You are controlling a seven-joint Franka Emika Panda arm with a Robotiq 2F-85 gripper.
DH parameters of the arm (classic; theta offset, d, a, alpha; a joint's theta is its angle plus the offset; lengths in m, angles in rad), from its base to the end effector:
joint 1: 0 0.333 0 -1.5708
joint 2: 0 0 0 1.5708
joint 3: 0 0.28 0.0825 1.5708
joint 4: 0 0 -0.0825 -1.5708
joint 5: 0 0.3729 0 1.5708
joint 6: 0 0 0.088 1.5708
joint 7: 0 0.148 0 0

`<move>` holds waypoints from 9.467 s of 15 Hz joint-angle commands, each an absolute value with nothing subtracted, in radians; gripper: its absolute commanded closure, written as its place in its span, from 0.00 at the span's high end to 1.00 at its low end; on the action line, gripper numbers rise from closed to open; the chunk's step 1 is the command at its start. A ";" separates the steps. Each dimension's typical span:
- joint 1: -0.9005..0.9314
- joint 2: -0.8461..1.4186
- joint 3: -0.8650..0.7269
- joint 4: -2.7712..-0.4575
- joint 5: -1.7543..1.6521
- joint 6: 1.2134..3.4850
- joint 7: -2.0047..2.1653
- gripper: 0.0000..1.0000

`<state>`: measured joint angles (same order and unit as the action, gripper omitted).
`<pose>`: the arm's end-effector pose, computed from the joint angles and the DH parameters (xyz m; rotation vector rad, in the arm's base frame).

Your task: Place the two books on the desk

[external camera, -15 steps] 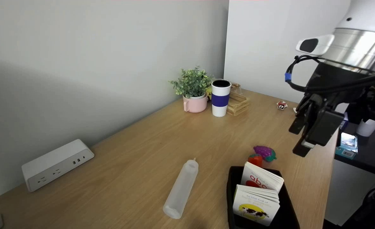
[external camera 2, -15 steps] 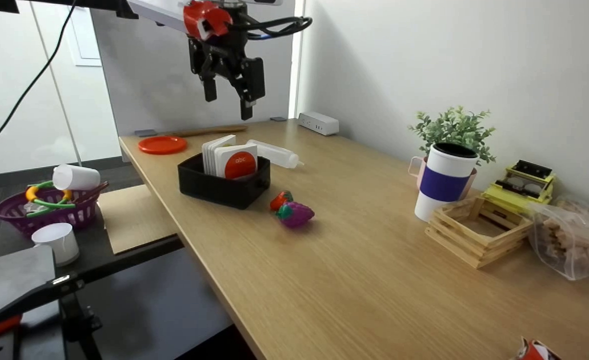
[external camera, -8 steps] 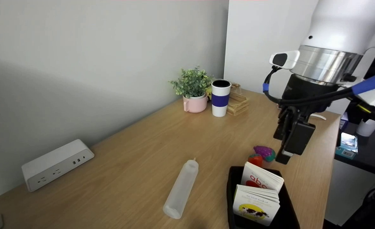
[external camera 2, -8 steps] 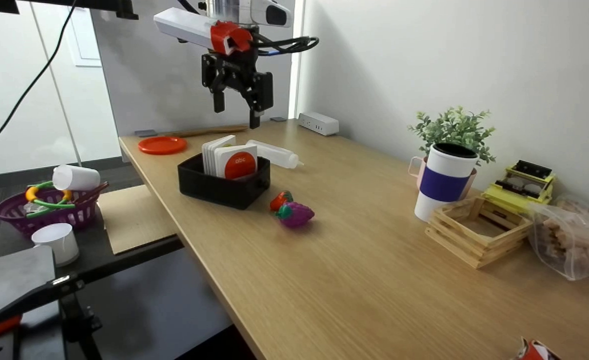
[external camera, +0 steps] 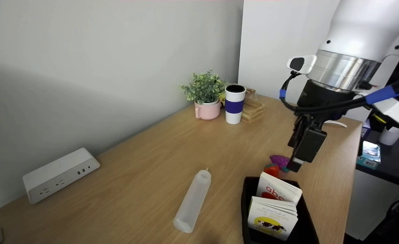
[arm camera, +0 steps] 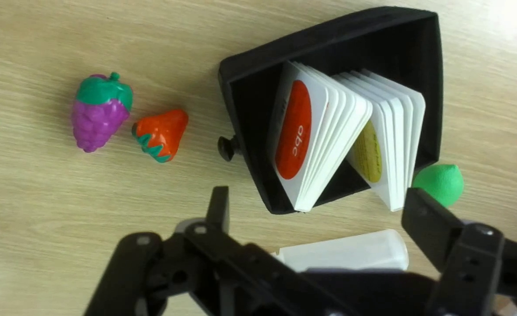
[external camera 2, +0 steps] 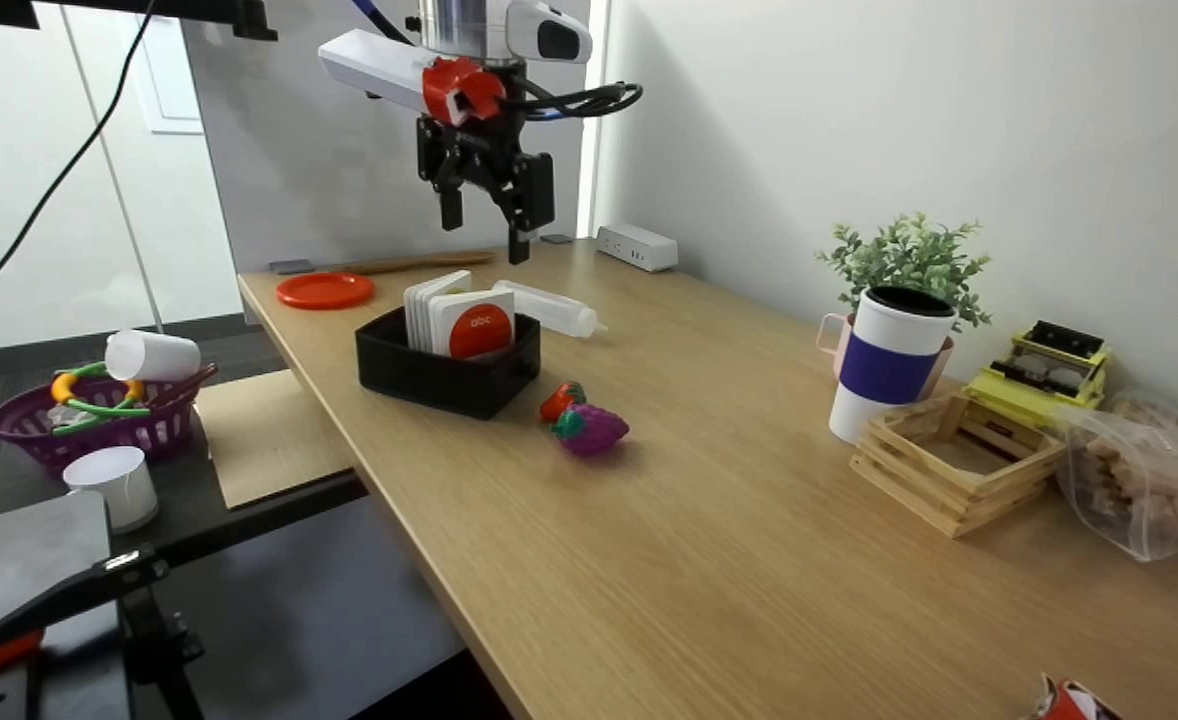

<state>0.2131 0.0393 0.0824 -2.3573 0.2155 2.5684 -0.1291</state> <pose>0.4961 0.1526 0.2608 -2.9595 -0.3764 -0.2381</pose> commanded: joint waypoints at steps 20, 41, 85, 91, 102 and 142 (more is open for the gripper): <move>0.124 0.188 0.161 -2.280 0.302 2.641 -0.188 1.00; 0.154 0.296 0.172 -2.172 0.215 2.524 0.013 1.00; 0.158 0.344 0.138 -2.140 0.125 2.517 0.125 1.00; 0.163 0.349 0.140 -2.128 0.121 2.507 0.123 0.74; 0.164 0.350 0.142 -2.116 0.118 2.495 0.126 0.01; 0.123 -0.048 0.087 -2.245 -0.180 2.357 0.376 0.14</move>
